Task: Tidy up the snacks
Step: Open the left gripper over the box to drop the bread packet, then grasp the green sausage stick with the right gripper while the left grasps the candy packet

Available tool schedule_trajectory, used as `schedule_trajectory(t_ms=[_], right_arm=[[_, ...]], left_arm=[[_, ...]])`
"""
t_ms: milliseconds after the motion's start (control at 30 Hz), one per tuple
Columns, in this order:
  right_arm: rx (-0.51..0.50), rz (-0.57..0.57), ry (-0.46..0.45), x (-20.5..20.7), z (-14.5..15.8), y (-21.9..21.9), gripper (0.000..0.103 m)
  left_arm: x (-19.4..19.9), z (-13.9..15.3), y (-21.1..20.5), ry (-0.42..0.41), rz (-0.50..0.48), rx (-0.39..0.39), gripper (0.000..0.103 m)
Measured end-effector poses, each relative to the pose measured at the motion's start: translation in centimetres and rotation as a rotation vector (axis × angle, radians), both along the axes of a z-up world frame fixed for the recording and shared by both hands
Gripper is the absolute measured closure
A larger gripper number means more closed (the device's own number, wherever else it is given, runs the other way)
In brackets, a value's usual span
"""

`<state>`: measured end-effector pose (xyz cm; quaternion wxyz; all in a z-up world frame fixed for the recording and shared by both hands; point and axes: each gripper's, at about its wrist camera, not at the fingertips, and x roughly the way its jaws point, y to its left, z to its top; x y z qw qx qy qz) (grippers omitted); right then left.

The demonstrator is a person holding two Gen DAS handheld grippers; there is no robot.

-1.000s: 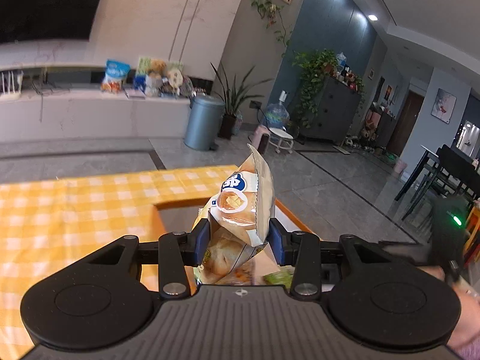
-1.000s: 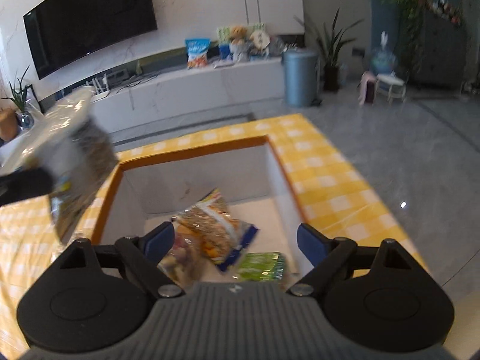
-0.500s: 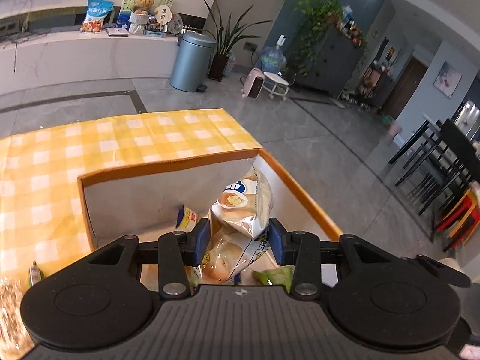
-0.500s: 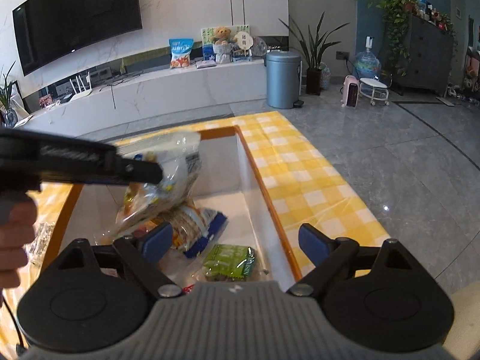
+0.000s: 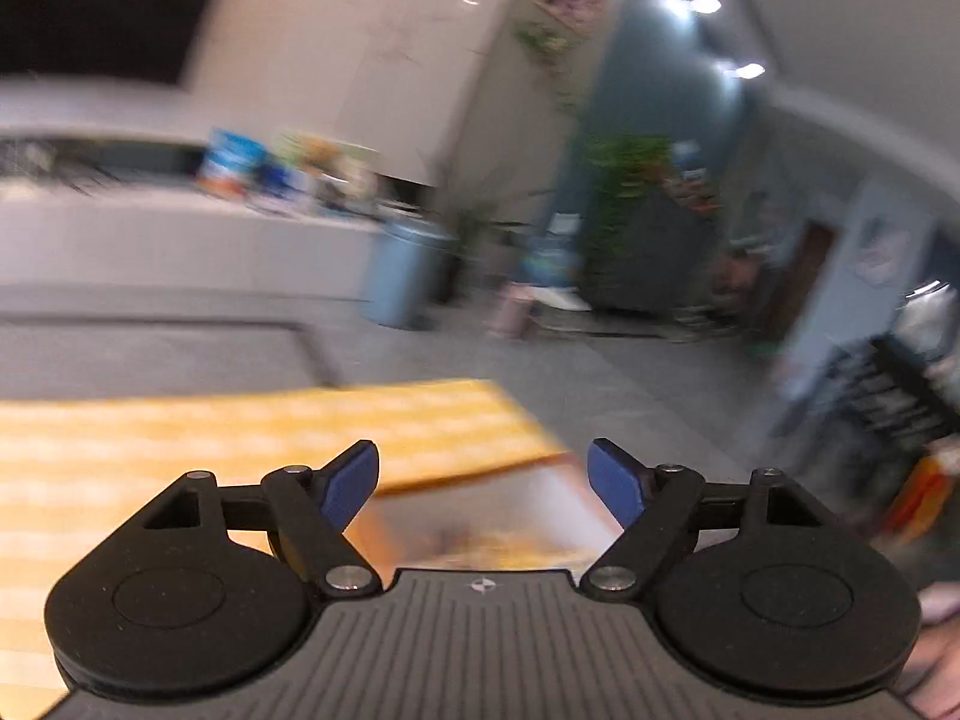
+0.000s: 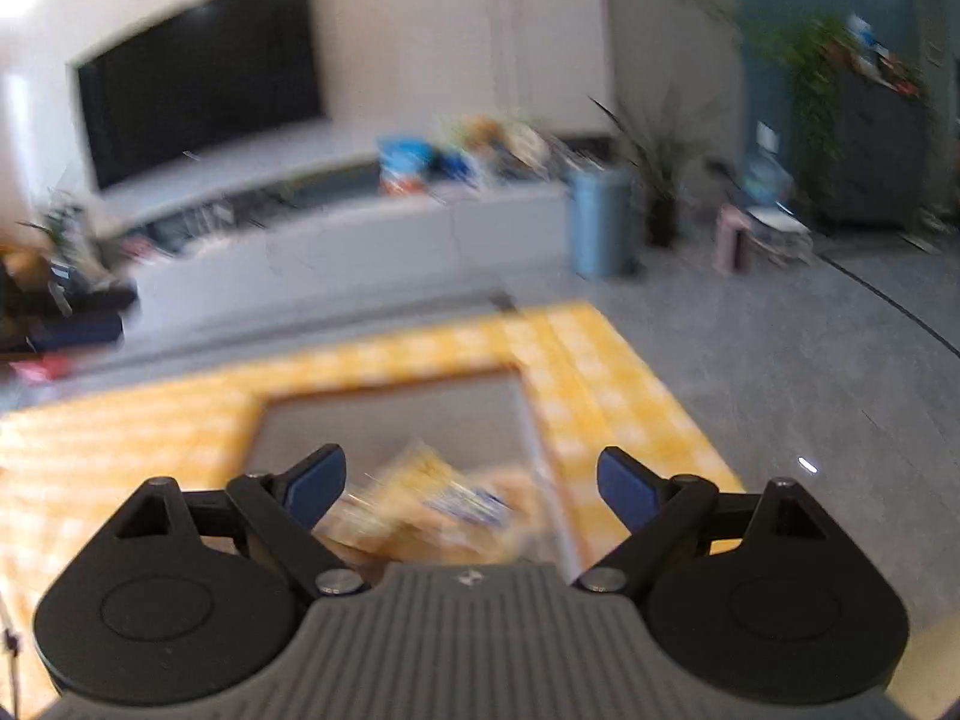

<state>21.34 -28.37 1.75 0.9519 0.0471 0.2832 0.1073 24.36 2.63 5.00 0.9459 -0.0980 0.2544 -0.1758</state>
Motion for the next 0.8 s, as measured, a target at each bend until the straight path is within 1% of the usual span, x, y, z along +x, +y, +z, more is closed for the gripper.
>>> schedule_trajectory(t_ms=[67, 100, 133, 200, 267, 333, 367, 400, 433, 467, 533, 600, 633, 667, 700, 733, 767, 800], right_arm=[[0.050, 0.058, -0.022, -0.9, 1.7, 2.1, 0.014], [0.084, 0.090, -0.017, -1.2, 2.2, 3.7, 0.014], [0.123, 0.126, -0.010, -1.5, 2.3, 5.5, 0.014], [0.182, 0.187, 0.008, -1.9, 1.7, 9.5, 0.022], [0.193, 0.190, 0.052, -1.7, 0.0, 13.9, 0.043], [0.194, 0.177, 0.124, -0.7, -2.3, 18.2, 0.054], [0.143, 0.173, 0.158, 0.2, -3.7, 20.4, 0.057], [0.070, 0.149, 0.200, 1.2, -5.3, 22.5, 0.061], [0.000, 0.110, 0.225, 2.2, -6.9, 24.2, 0.070], [-0.049, 0.072, 0.241, 3.1, -8.4, 25.4, 0.070], [-0.106, 0.003, 0.268, 4.7, -10.7, 26.8, 0.070], [-0.129, -0.037, 0.288, 6.1, -12.2, 26.9, 0.067], [-0.149, -0.038, 0.319, 6.9, -13.0, 27.1, 0.058], [-0.160, -0.036, 0.353, 7.4, -13.7, 27.0, 0.053], [-0.169, -0.044, 0.381, 8.1, -14.5, 26.9, 0.052], [-0.150, -0.046, 0.393, 8.7, -15.2, 26.3, 0.051], [-0.145, -0.038, 0.378, 9.0, -15.5, 26.1, 0.058], [-0.178, -0.006, 0.346, 9.0, -15.6, 26.3, 0.068]], left_arm=[[-1.2, -0.5, 2.9, -0.006, 0.096, 0.100, 0.010], [-1.6, -1.1, 4.4, 0.014, 0.138, 0.138, 0.010], [-1.9, -1.8, 5.8, 0.044, 0.171, 0.157, 0.010], [-2.3, -3.7, 8.3, 0.111, 0.215, 0.181, 0.013], [-2.9, -5.4, 10.0, 0.152, 0.215, 0.187, 0.014], [-3.5, -7.0, 11.5, 0.180, 0.229, 0.186, 0.014], [-3.8, -7.8, 12.2, 0.199, 0.246, 0.184, 0.014], [-3.9, -8.5, 12.9, 0.221, 0.263, 0.179, 0.015], [-3.9, -9.0, 13.6, 0.239, 0.269, 0.168, 0.016], [-4.1, -9.5, 14.2, 0.252, 0.269, 0.156, 0.016], [-4.0, -9.9, 14.8, 0.269, 0.262, 0.137, 0.016], [-3.7, -9.9, 14.5, 0.281, 0.248, 0.137, 0.016], [-3.2, -9.9, 14.2, 0.289, 0.238, 0.141, 0.016], [-2.8, -9.9, 13.7, 0.295, 0.229, 0.144, 0.016], [-2.5, -10.0, 13.5, 0.298, 0.219, 0.144, 0.016], [-2.2, -10.0, 13.1, 0.300, 0.208, 0.140, 0.016], [-1.9, -10.1, 12.7, 0.305, 0.194, 0.138, 0.015], [-1.5, -10.4, 12.1, 0.315, 0.180, 0.143, 0.015]])
